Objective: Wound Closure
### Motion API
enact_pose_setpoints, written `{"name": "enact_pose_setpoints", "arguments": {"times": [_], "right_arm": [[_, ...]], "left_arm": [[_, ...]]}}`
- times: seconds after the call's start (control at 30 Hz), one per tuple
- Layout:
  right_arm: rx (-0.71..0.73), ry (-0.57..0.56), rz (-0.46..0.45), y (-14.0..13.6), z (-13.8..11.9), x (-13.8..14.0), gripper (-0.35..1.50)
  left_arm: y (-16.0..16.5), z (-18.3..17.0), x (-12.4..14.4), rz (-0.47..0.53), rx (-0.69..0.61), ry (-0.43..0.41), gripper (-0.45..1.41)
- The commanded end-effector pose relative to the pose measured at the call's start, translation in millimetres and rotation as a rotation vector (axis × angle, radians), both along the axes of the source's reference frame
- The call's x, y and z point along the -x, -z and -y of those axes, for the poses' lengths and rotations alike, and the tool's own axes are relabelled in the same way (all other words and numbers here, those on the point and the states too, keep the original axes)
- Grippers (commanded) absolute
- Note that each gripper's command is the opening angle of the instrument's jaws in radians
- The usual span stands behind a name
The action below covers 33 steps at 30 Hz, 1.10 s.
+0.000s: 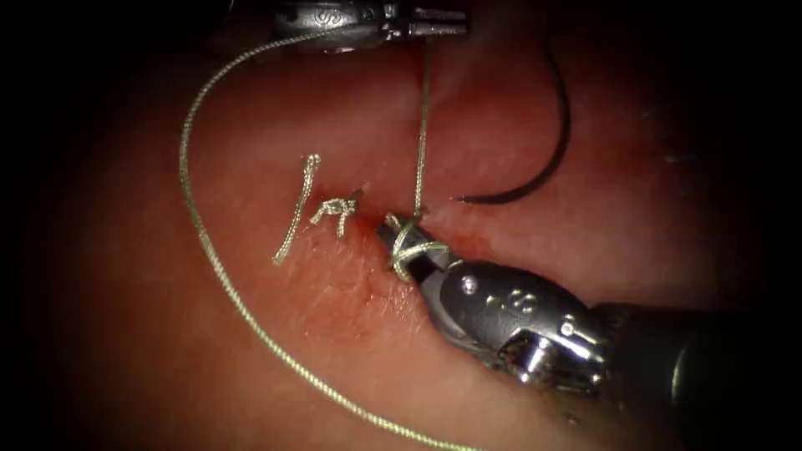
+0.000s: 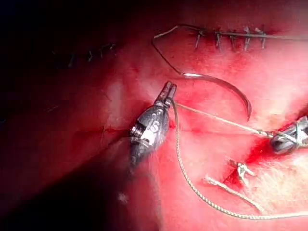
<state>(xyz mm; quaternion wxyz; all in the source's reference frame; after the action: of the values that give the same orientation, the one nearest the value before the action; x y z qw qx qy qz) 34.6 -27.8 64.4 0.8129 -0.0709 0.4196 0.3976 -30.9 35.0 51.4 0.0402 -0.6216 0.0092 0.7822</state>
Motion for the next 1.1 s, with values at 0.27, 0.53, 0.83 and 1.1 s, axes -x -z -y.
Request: {"name": "enact_pose_setpoints", "arguments": {"times": [0.27,0.53,0.83,1.1], "right_arm": [[-0.019,0.041,0.021,0.4,5.2,-2.8,-0.35],[-0.031,0.086,-0.011,1.2,6.5,-3.6,-0.35],[-0.031,0.094,-0.003,0.9,6.6,-3.8,-0.35],[-0.061,0.196,-0.022,1.0,8.5,-4.4,-0.35]], "left_arm": [[-1.7,-3.2,0.6,-0.032,-0.011,0.054,-0.45],[-3.2,-5.4,2.4,-0.062,-0.012,0.099,-0.45],[-4.5,-7.7,3.8,-0.079,-0.008,0.145,-0.45],[-6.1,-10.3,5.5,-0.101,0.0,0.183,-0.45]]}}
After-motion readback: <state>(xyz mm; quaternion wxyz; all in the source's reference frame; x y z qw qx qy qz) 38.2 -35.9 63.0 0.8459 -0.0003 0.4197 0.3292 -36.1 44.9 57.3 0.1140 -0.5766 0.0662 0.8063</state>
